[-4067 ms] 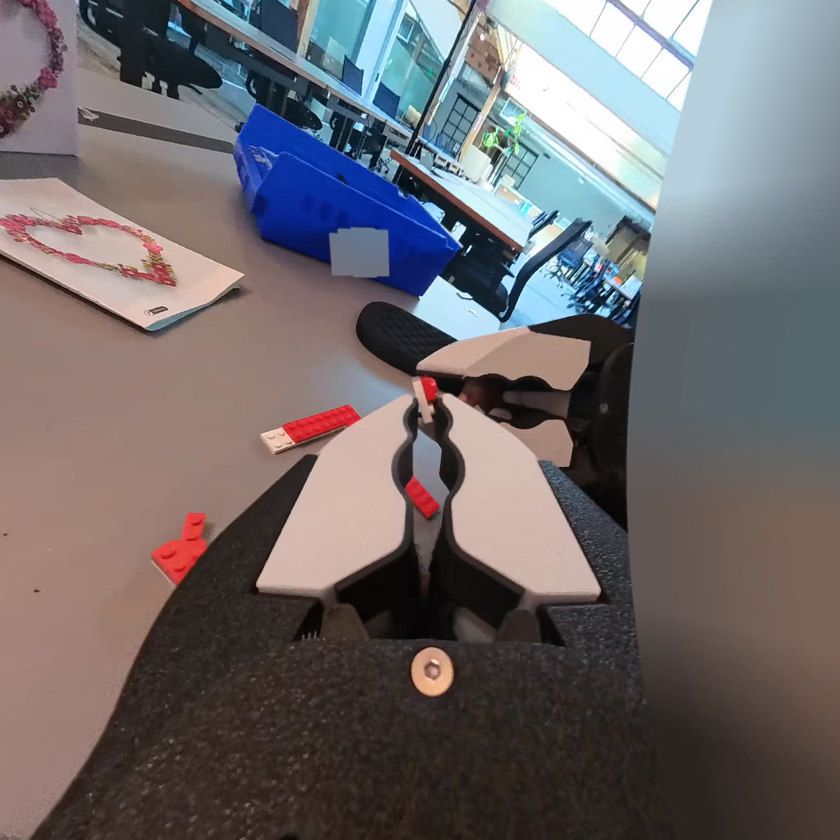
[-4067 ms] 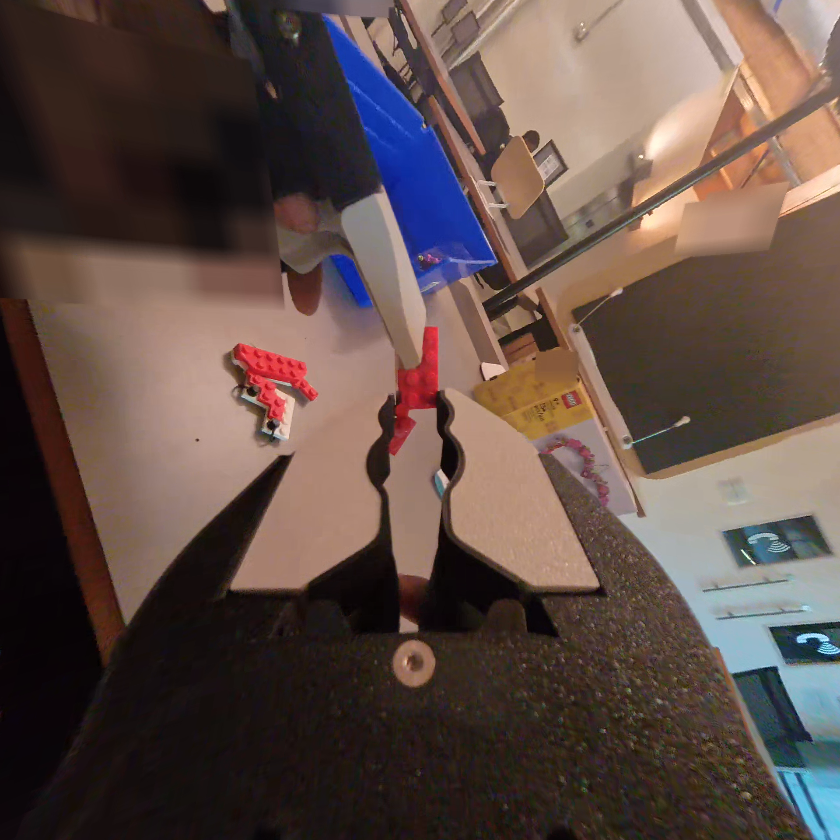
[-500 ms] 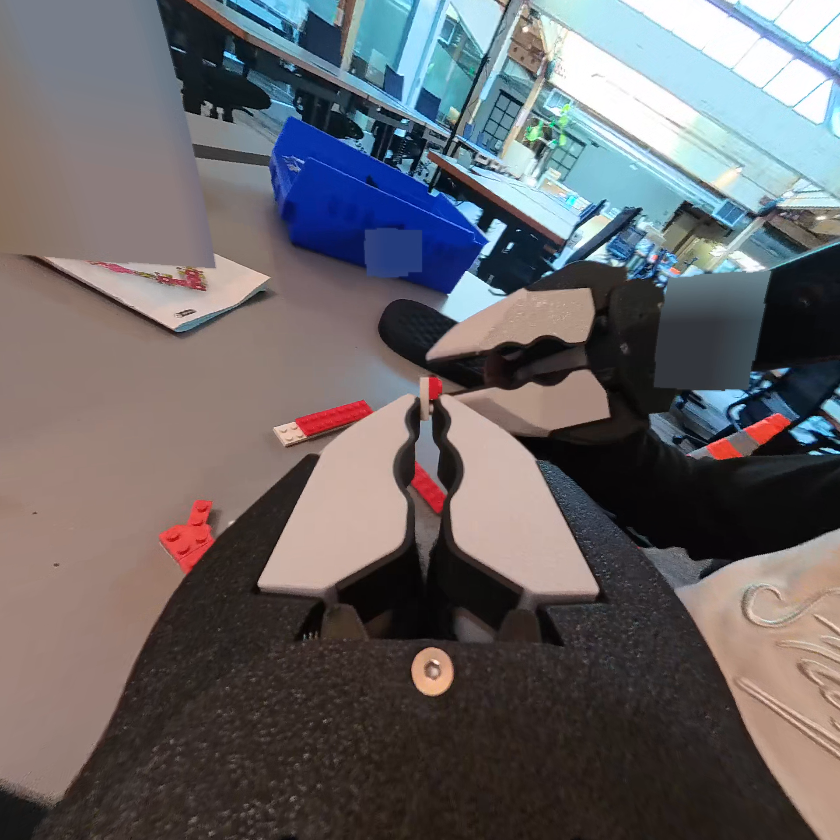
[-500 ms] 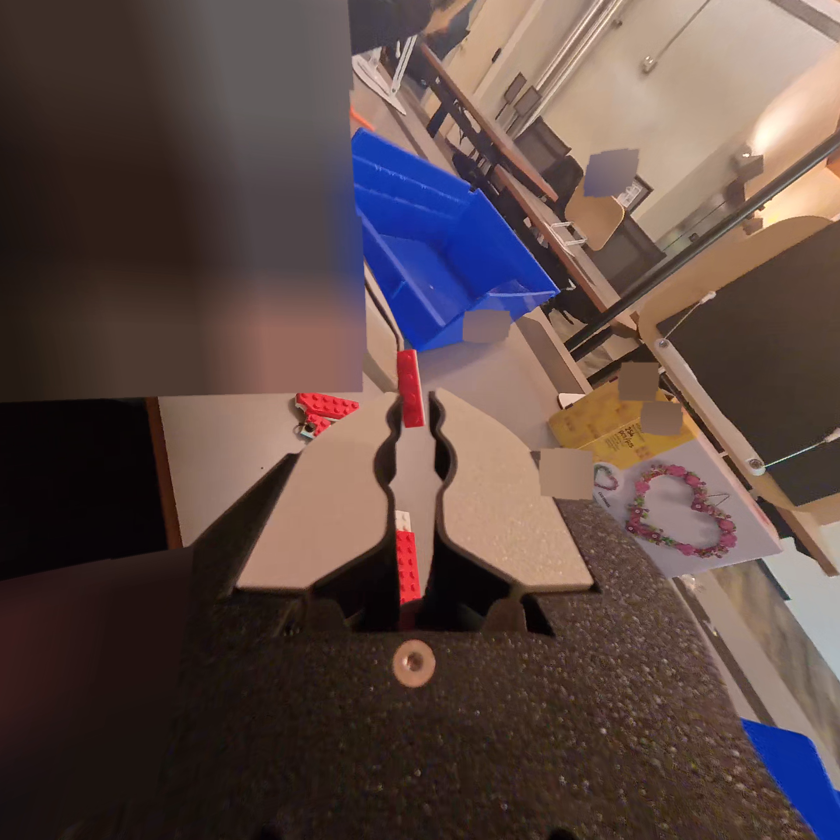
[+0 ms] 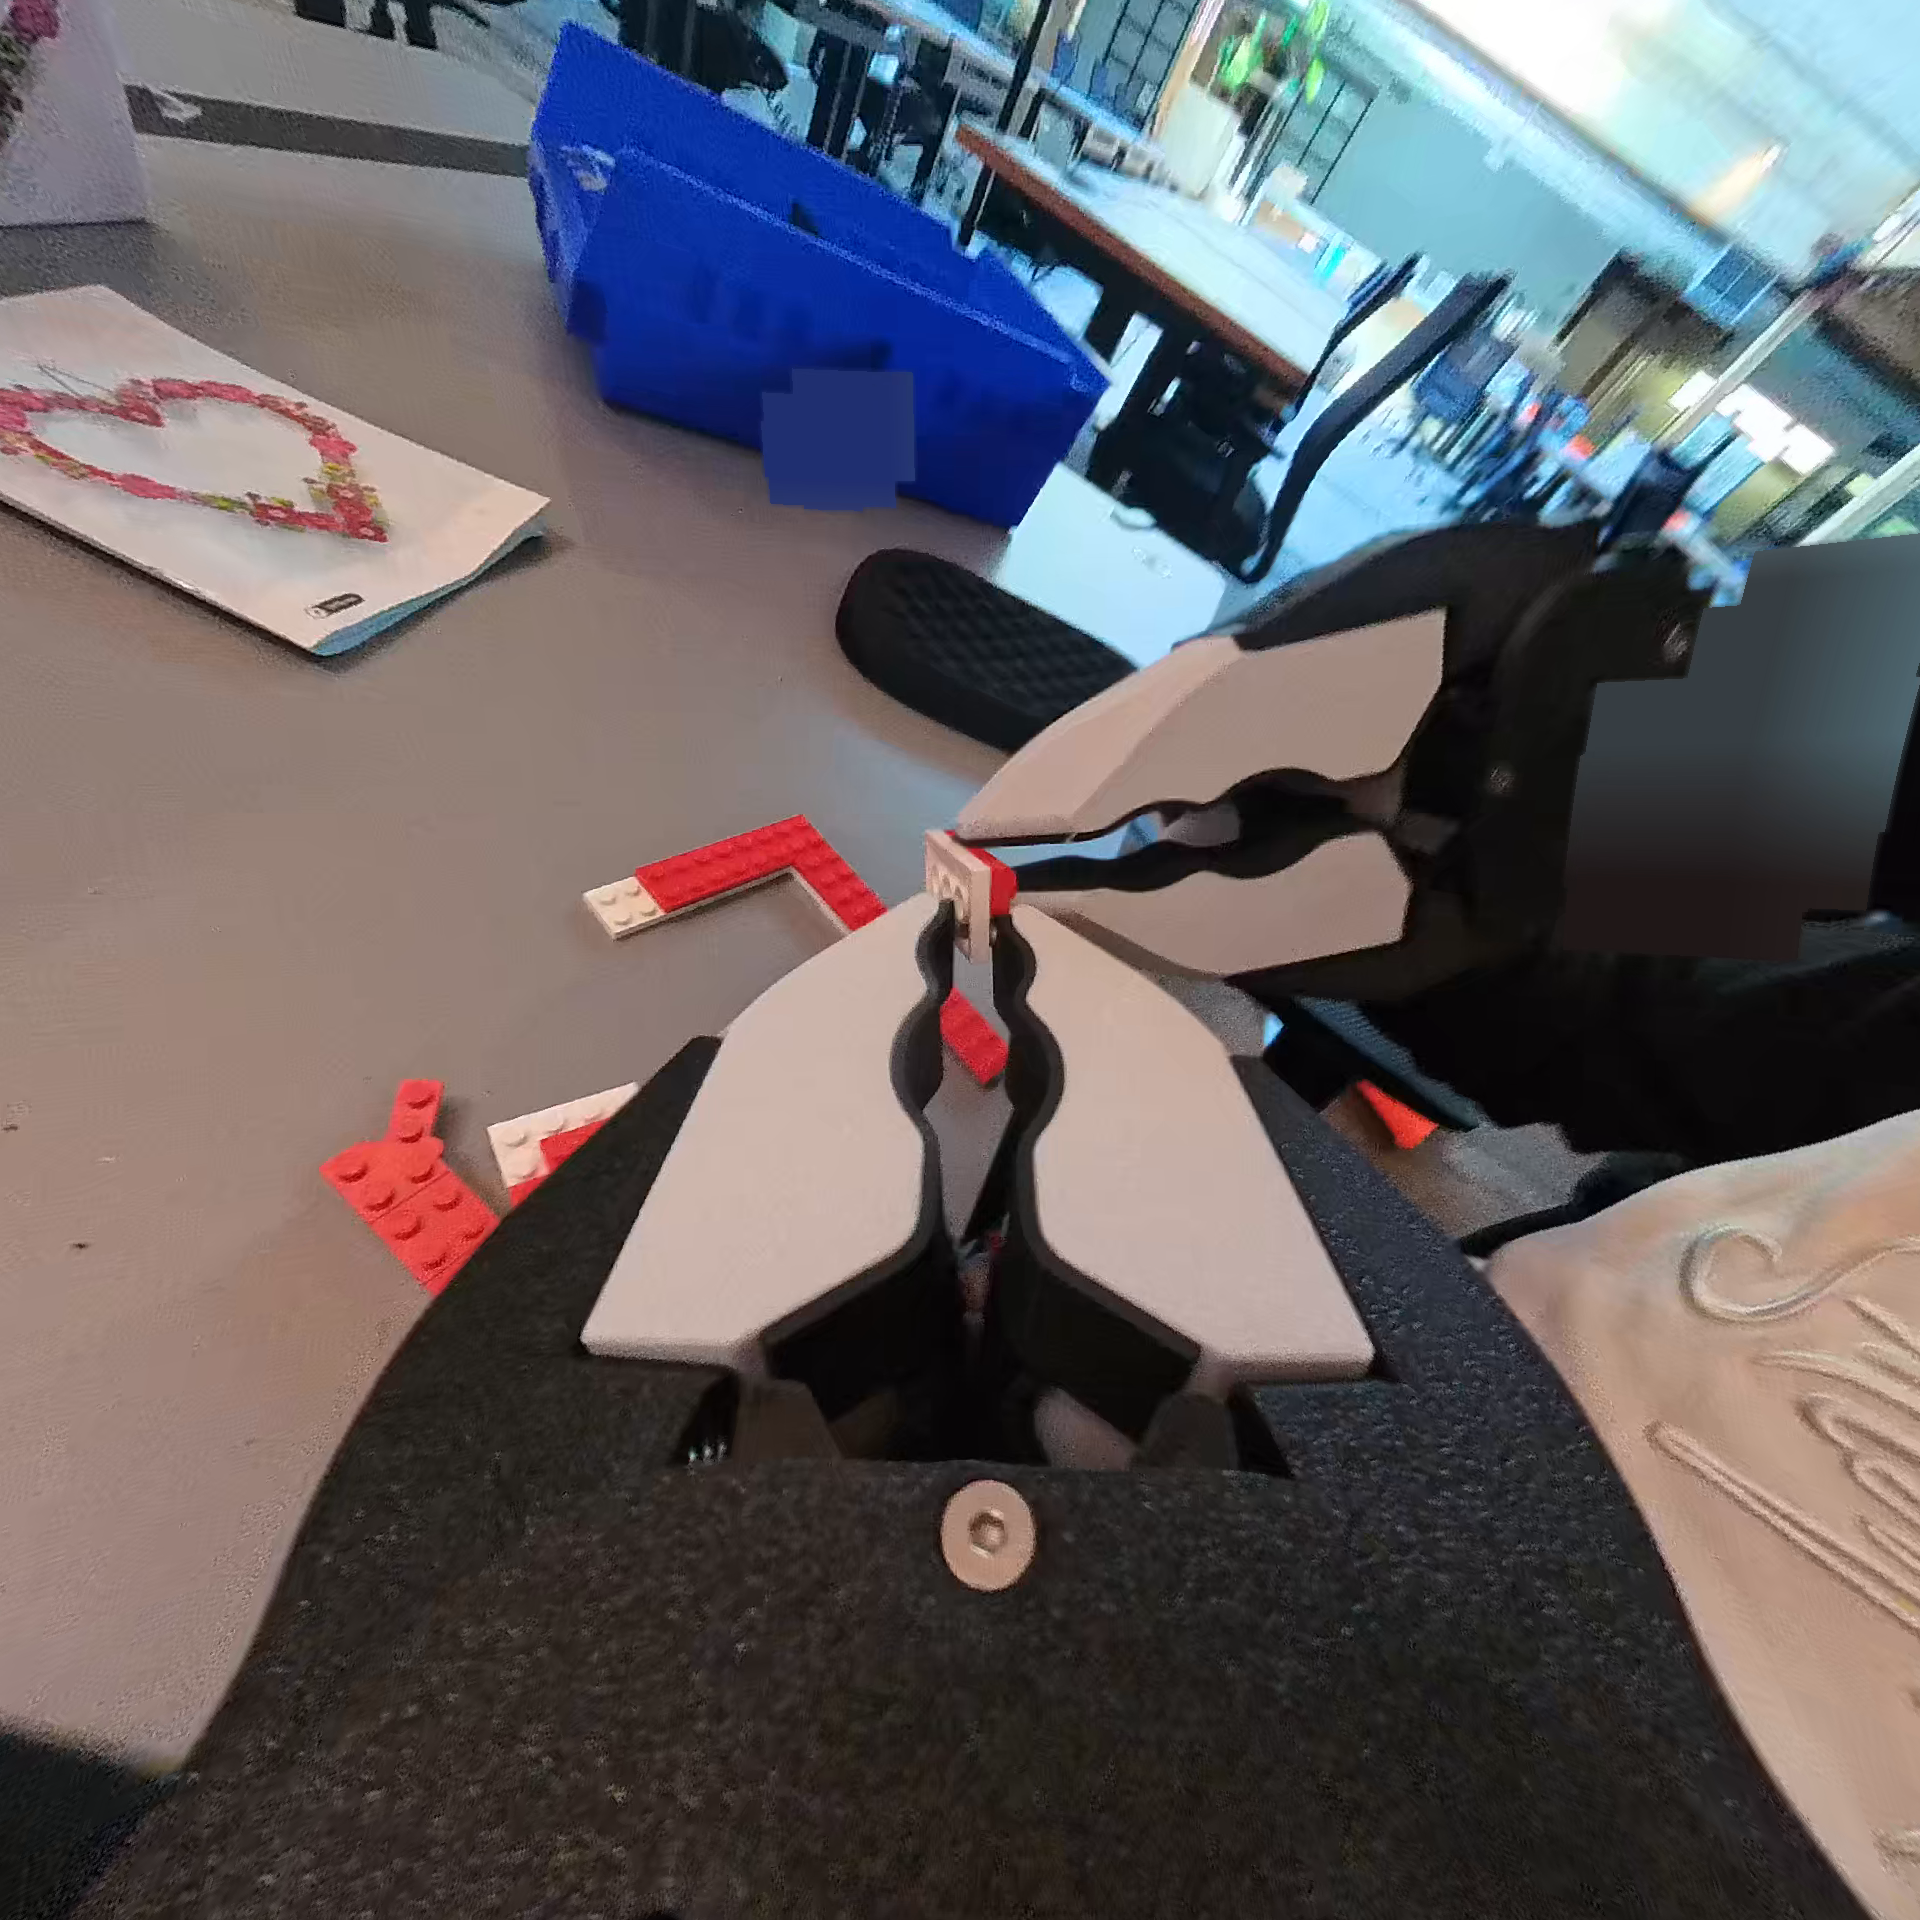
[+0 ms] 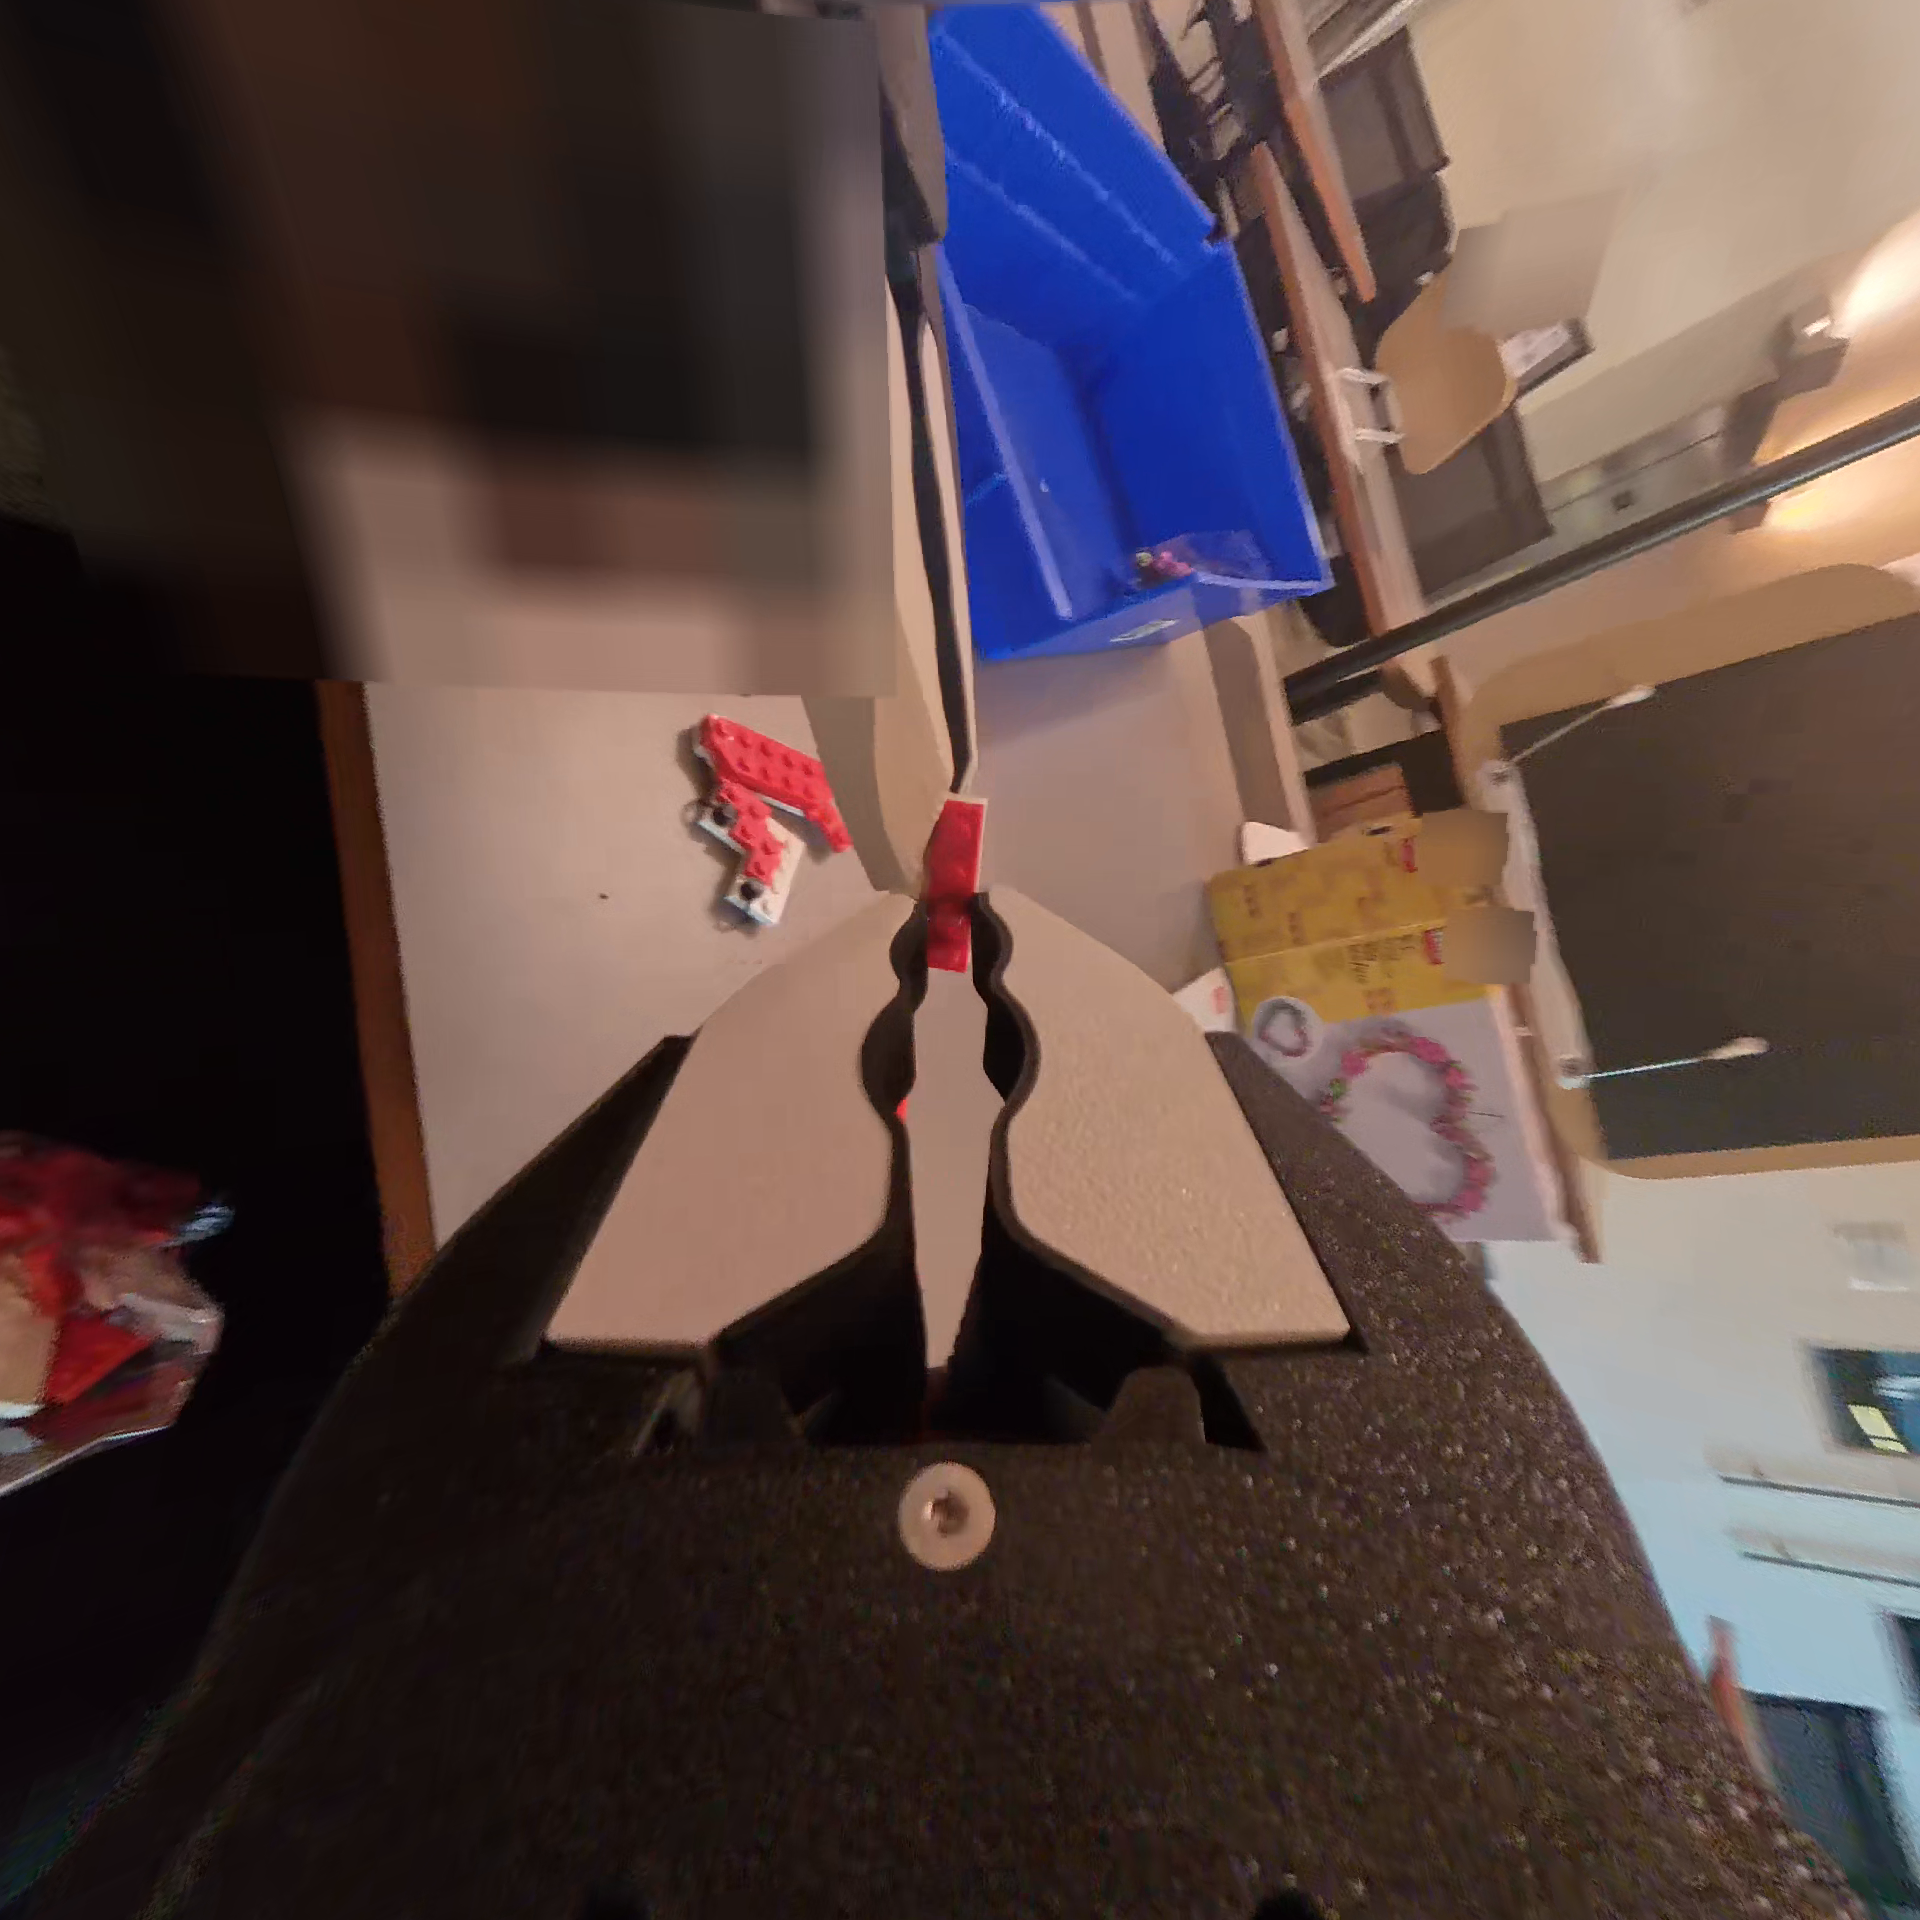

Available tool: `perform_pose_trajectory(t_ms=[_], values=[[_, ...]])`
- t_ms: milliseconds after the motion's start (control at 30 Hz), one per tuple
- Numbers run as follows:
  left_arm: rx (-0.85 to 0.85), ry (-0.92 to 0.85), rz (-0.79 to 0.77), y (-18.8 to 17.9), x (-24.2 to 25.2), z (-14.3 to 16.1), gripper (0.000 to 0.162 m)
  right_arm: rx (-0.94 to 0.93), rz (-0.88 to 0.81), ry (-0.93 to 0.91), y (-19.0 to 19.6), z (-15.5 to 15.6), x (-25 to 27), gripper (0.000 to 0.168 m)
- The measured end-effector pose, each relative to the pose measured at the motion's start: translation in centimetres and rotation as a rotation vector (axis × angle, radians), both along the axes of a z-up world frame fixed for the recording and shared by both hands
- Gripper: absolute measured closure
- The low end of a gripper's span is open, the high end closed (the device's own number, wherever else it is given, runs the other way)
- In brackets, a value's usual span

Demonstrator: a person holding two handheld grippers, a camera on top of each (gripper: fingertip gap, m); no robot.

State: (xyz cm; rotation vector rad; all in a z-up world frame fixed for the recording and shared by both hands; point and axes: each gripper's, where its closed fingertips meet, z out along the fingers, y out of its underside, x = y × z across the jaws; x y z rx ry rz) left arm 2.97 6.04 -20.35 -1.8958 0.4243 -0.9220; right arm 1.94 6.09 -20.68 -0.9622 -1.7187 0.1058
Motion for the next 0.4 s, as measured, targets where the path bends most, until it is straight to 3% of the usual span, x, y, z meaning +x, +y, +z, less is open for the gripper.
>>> perform_pose_trajectory(t_ms=[33,67,167,233,300,400], values=[[-0.004,-0.056,-0.011,-0.1,0.0,0.6,0.155,0.056,0.013,0.041,-0.1,0.4,0.0,0.161],[-0.008,-0.105,-0.039,-0.5,0.0,1.3,0.155,0.078,0.048,0.112,-0.4,1.1,0.0,0.161],[-0.033,-0.277,-0.107,-1.5,0.2,3.2,0.157,-0.144,0.192,0.368,-2.0,3.2,0.5,0.165],[-0.073,-0.096,-0.088,-1.0,1.3,-0.1,0.158,-0.201,0.241,0.477,-2.6,4.6,0.1,0.168],[-0.083,-0.163,-0.081,-0.9,2.2,-0.1,0.157,-0.178,0.163,0.439,-0.9,4.4,-0.5,0.168],[-0.026,-0.159,-0.031,-0.3,0.1,1.0,0.158,-0.404,0.185,0.415,0.4,3.2,0.0,0.168]])
